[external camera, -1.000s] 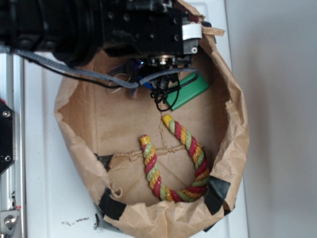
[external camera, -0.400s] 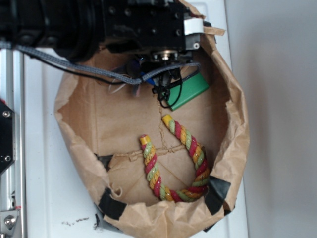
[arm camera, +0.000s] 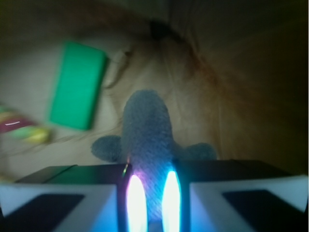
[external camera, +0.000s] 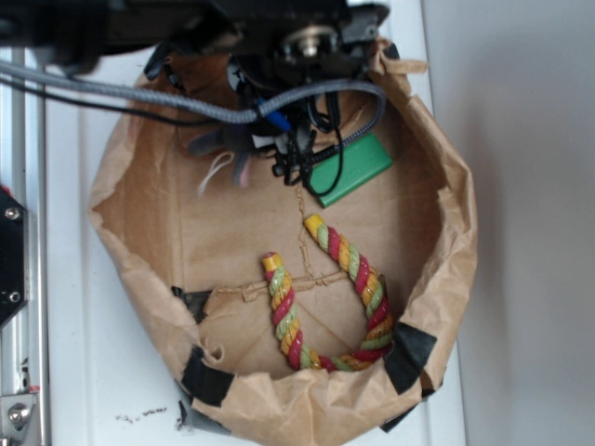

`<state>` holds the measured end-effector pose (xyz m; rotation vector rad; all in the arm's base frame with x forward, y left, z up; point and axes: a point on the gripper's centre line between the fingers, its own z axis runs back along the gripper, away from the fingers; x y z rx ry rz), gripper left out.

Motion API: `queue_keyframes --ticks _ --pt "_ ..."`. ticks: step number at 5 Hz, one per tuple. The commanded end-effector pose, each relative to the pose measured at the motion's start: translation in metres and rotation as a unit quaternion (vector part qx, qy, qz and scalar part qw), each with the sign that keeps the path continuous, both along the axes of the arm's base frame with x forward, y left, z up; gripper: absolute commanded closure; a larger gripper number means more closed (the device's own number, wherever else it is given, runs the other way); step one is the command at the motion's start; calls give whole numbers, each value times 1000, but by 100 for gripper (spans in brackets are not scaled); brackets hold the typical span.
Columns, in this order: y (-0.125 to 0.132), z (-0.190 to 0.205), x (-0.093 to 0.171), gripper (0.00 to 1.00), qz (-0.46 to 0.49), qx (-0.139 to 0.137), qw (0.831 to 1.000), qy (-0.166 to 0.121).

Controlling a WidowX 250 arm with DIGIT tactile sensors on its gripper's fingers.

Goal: Grab the gray animal.

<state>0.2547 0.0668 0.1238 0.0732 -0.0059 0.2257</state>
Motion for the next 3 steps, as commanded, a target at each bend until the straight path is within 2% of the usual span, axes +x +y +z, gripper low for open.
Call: queue_keyframes --ticks 1,2,3 --pt "-3 49 7 100 1 -18 1000 -17" --pt "-3 57 2 100 -2 -18 999 -36" --pt "-4 50 6 61 -10 4 997 -77"
